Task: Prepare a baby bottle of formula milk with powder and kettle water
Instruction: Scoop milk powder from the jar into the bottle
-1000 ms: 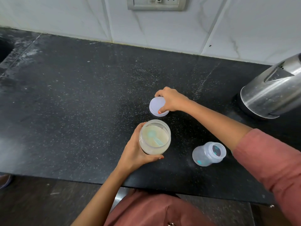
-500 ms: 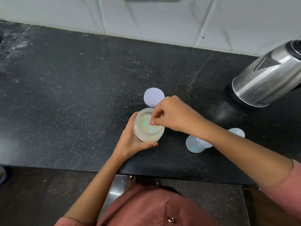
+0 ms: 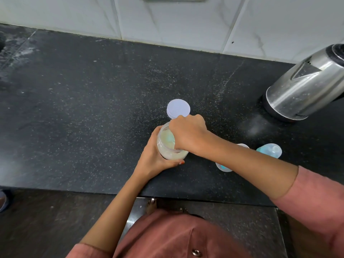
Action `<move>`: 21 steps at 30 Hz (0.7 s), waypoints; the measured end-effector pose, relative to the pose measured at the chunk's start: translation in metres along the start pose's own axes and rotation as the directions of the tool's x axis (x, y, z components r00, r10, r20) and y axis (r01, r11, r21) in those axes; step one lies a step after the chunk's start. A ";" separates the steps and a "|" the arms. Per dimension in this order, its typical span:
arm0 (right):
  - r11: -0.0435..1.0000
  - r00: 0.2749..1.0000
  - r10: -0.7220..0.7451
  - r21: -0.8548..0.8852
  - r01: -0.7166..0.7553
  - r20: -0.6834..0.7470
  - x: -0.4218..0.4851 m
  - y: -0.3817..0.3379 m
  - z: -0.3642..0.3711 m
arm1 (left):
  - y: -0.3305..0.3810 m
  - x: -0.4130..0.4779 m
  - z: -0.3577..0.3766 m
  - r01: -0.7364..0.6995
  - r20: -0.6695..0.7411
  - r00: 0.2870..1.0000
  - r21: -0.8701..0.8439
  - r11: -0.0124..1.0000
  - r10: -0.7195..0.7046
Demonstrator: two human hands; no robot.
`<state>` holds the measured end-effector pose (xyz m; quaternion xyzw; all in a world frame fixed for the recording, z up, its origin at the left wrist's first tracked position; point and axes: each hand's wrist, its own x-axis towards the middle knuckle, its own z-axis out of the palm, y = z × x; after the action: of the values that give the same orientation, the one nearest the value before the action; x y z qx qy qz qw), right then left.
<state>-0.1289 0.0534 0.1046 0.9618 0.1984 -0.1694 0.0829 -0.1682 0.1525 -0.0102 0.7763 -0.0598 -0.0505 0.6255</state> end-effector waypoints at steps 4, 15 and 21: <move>1.000 0.996 -0.001 -0.004 0.001 -0.094 -0.004 0.006 -0.004 | -0.002 0.000 0.000 0.004 -0.003 1.000 0.010 1.000 -0.004; 0.943 0.992 -0.024 0.327 0.065 -0.127 -0.014 0.035 0.002 | 0.000 0.000 0.000 -0.035 -0.013 0.999 0.039 0.999 0.036; 0.973 0.940 0.131 0.221 -0.062 -0.314 -0.025 0.023 0.010 | 0.000 -0.001 0.001 -0.023 -0.022 0.999 0.023 0.999 0.024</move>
<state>-0.1439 0.0218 0.1061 0.9885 0.1431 -0.0232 -0.0440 -0.1693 0.1520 -0.0104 0.7831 -0.0625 -0.0338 0.6178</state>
